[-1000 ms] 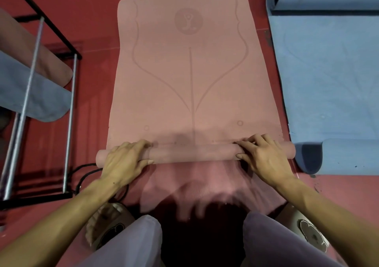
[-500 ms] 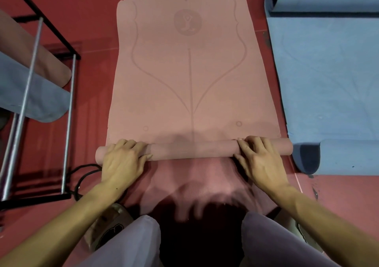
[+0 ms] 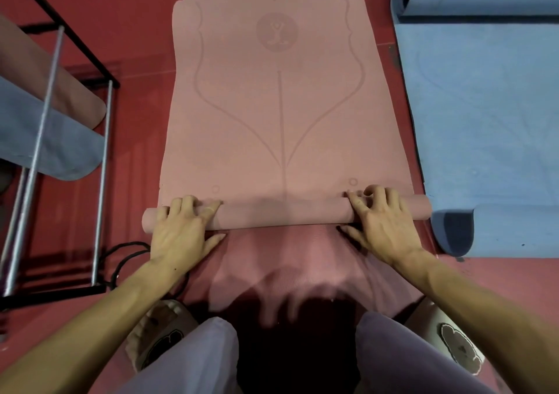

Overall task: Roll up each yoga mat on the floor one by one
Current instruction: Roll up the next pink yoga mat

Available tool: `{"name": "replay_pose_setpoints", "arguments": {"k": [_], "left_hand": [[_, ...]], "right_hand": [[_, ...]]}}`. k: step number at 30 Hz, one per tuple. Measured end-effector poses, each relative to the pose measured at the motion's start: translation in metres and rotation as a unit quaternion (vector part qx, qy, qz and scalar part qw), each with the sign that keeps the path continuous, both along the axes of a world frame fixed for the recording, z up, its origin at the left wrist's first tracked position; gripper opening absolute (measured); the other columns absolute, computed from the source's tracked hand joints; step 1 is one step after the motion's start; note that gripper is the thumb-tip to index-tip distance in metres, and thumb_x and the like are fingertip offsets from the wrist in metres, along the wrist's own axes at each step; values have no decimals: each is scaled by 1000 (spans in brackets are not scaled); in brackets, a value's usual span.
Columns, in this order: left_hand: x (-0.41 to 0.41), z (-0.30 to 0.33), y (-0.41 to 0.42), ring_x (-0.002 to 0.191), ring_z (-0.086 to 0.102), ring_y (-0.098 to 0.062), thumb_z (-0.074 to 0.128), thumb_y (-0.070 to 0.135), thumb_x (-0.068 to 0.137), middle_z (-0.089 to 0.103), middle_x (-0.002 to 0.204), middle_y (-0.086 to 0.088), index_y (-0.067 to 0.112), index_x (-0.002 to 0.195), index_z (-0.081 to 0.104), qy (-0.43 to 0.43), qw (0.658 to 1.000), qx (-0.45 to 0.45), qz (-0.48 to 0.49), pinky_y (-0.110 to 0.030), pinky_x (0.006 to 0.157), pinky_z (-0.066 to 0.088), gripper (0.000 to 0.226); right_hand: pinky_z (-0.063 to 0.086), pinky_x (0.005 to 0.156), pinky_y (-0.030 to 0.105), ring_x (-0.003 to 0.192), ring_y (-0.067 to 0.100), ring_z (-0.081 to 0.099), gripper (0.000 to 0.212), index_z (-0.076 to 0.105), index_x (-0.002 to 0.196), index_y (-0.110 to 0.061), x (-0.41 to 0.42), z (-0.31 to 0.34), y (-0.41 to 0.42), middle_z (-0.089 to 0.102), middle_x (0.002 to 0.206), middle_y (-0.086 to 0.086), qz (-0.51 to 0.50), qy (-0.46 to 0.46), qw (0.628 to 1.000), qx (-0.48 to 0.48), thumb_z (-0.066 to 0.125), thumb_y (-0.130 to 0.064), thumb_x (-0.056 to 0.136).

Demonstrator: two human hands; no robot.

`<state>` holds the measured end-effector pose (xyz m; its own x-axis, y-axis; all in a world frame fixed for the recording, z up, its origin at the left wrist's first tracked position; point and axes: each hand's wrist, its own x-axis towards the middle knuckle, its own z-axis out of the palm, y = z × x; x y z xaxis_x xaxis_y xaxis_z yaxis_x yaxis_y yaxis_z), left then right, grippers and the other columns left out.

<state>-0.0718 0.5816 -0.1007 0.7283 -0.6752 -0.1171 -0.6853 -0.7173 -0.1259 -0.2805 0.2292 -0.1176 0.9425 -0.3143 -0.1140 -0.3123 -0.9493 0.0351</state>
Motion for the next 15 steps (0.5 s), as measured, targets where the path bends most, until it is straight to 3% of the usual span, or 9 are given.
{"name": "replay_pose_setpoints", "arguments": {"k": [4,9,12,15], "left_hand": [[12,-4,1,93,62,-32,77,56,85,67,101,-5,27,135,68,-10,999,-10,-31,-50,95,44,59],[22,2,0,85,68,-25,80,55,82,74,88,2,25,108,74,3,999,-29,-16,-37,61,43,41],[34,1,1,84,69,-23,65,70,87,71,88,3,38,116,70,45,999,-15,4,-37,61,53,43],[42,6,4,95,72,-26,51,80,88,72,104,2,50,138,57,113,993,12,18,-39,73,58,58]], "right_hand": [[51,86,50,103,33,53,66,58,143,-16,5,-1,-12,59,118,8,33,-6,999,11,64,-59,93],[50,92,43,103,28,58,46,64,130,-20,7,-2,-20,68,116,-1,35,-55,995,70,60,-53,99],[49,92,43,101,26,56,43,64,130,-22,12,-3,-26,69,114,-3,28,-33,995,90,56,-52,100],[49,90,43,100,24,55,54,61,137,-26,11,-1,-33,69,117,-6,23,10,993,118,41,-61,101]]}}
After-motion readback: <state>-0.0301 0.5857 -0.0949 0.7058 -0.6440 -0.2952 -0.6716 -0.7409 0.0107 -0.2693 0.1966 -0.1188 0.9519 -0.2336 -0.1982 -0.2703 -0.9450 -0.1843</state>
